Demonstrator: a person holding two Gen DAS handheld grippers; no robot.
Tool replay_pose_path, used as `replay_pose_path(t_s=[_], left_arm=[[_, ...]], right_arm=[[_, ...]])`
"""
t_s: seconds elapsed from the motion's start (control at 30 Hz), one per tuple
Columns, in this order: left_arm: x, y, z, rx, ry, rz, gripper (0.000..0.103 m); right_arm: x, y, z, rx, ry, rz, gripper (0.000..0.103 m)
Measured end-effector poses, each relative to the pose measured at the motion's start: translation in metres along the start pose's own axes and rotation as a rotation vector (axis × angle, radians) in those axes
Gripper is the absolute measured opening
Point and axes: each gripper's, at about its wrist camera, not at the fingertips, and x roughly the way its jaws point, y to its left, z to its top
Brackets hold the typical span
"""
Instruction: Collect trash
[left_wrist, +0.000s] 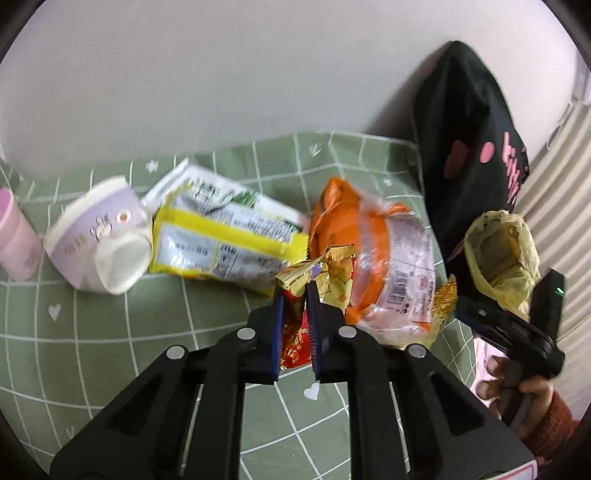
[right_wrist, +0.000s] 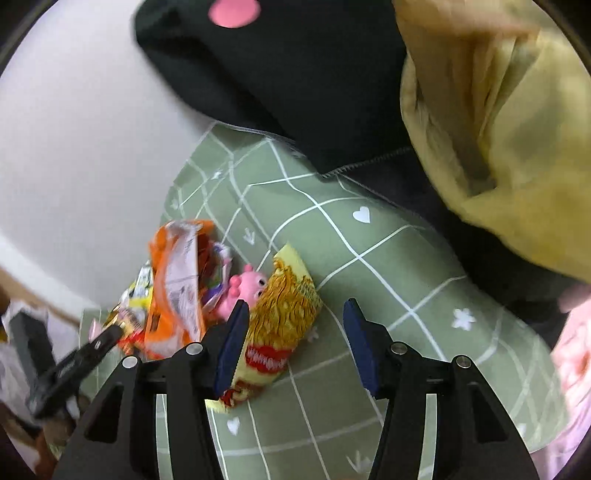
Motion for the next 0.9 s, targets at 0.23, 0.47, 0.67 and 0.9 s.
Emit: replay_pose_path(t_s=[0.23, 0.47, 0.67, 0.9], left_arm=[[-0.016, -0.012, 0.004, 0.064, -0.046, 0.001, 0.011], [-0.019, -0.026, 0.02, 0.083, -0.076, -0.053, 0.011], [-0.017, -0.055, 0.037, 0.147, -0.095, -0.12, 0.011], [-0.003, -0.108, 0.065, 0.263, -0.1, -0.207, 0.011]], right_arm=[[0.019, 0.015, 0.003, -0.07, 0.07, 0.016, 0.034], [-0.021, 0.05, 0.014, -0.328, -0.023, -0.094, 0.032], [-0.056, 0.064, 0.028, -0.446, -0.119, -0.178, 0.032], [-0.101, 0.068, 0.052, -0.54, -0.248, -0.281, 0.032]])
